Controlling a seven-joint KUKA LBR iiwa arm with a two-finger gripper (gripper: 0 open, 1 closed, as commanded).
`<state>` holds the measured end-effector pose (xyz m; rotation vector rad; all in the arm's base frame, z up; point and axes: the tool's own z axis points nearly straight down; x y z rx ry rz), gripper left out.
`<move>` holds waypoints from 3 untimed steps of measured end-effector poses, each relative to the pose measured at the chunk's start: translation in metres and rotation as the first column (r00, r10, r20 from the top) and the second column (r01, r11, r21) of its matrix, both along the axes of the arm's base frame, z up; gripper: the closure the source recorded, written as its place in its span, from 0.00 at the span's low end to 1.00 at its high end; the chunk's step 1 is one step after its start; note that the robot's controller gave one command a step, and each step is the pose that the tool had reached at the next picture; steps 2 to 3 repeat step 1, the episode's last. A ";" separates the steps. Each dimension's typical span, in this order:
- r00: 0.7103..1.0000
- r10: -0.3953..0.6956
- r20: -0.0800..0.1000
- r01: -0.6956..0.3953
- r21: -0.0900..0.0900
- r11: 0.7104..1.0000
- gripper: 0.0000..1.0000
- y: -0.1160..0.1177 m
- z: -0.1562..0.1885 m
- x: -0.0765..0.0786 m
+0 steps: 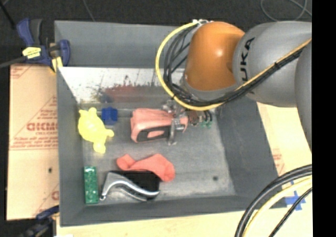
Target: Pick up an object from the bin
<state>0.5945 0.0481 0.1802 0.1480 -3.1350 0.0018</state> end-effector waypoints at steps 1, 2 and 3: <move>1.000 0.024 -0.008 -0.024 -0.001 1.000 1.00 0.003 0.047 -0.002; 1.000 0.024 -0.008 -0.024 -0.001 1.000 1.00 0.003 0.047 -0.002; 1.000 0.024 -0.008 -0.024 -0.001 1.000 1.00 0.003 0.047 -0.002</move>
Offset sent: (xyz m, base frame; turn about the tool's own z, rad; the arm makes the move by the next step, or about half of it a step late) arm -0.0067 0.0029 0.1562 0.0096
